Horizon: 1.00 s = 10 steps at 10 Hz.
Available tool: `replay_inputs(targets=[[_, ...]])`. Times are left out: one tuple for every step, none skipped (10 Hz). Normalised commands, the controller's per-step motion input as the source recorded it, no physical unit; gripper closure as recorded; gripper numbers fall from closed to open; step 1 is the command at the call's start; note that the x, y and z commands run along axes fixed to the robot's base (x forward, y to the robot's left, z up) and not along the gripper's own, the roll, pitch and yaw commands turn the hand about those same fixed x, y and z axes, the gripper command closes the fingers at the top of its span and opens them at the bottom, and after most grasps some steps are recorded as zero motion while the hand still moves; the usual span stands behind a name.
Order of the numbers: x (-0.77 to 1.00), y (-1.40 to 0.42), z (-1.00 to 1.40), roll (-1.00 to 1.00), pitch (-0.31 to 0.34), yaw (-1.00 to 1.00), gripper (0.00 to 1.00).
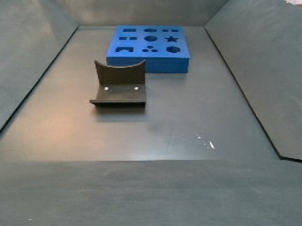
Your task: Insert the arch object.
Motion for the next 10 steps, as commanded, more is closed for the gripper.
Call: replay_inputs(targets=[[0.26,0.08,-0.29,0.07,0.0,-0.91,1.0],[0.26,0.08,-0.29,0.07,0.0,-0.91,1.0],[0.26,0.08,-0.28,0.07,0.0,-0.91,1.0],[0.25,0.07,-0.28,0.07,0.0,-0.92,1.0],[0.24,0.07,-0.28,0.07,0.0,-0.93,1.0],[0.23,0.08,-0.3,0.08,0.0,-0.92,1.0],[0.23,0.09,-0.32,0.09,0.0,-0.91,1.0],[0.23,0.11,-0.36,0.11,0.0,-0.88,1.0],[0.27,0.19,-0.43,0.09,0.0,-0.82,1.0],[0.3,0.21,-0.44,0.09,0.01,-0.8,1.0]])
